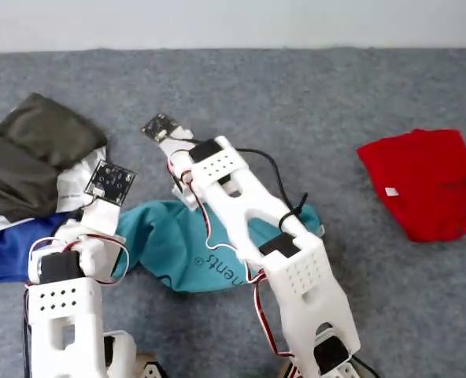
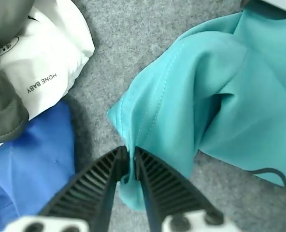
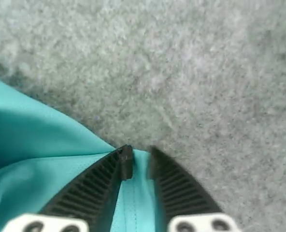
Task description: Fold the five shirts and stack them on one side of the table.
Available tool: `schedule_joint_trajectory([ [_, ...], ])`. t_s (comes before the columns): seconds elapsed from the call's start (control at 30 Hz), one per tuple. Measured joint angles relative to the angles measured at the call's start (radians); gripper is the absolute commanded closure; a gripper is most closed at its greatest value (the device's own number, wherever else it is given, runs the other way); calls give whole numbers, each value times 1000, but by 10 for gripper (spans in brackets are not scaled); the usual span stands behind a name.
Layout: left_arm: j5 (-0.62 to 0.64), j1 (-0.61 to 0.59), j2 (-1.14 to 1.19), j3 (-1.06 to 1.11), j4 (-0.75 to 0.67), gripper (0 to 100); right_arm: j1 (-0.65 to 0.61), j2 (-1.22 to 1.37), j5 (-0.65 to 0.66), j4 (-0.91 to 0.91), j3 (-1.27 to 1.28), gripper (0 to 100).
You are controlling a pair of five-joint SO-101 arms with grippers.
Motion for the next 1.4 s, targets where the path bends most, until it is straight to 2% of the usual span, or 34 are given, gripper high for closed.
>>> schedule_joint_trajectory([
  [0.4,0,0,0,0,0,987,2,0,0,9,-2,989],
  [0.57,0,0,0,0,0,987,34,-20,43,43,-2,989],
  [1.13,-2,0,0,-87,0,987,431,-529,49,353,-2,990],
  [1.27,-5,0,0,-209,5,987,509,-701,49,361,-2,990],
  [1.4,44,35,2,-451,61,987,546,-876,46,361,-2,990],
])
